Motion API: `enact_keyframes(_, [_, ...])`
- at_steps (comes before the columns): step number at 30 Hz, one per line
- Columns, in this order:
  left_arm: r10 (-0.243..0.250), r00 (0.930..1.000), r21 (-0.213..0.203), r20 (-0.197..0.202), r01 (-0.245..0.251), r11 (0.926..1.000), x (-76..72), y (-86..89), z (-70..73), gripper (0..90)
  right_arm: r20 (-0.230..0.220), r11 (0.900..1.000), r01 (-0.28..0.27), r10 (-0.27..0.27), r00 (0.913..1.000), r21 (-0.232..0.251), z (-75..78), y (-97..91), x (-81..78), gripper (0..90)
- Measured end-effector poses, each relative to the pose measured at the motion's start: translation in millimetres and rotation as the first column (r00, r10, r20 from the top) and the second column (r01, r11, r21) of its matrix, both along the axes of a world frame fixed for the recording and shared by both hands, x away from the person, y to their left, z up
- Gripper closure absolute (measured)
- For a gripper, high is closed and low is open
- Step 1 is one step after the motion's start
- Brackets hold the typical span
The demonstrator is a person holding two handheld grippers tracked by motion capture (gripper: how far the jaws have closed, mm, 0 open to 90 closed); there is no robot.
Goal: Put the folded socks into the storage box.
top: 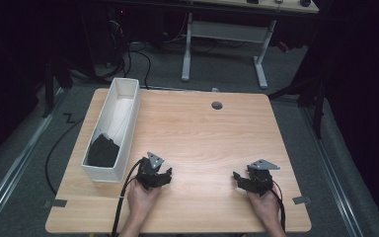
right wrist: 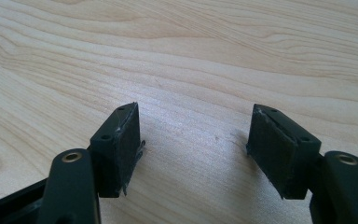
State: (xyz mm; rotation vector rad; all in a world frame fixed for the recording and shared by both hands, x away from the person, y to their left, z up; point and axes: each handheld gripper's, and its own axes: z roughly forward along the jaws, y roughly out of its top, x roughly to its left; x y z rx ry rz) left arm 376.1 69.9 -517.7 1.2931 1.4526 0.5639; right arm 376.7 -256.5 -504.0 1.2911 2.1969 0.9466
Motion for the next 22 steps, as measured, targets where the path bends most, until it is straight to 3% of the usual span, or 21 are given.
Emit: enact_keyframes(22, [-0.001, 1.0000, -0.001, -0.004, 0.001, 1.0000, 0.0, 0.0, -0.2, 28.6, 0.000, 1.0000, 0.000, 0.000, 1.0000, 0.000, 0.0, 0.0, 0.1, 34.2])
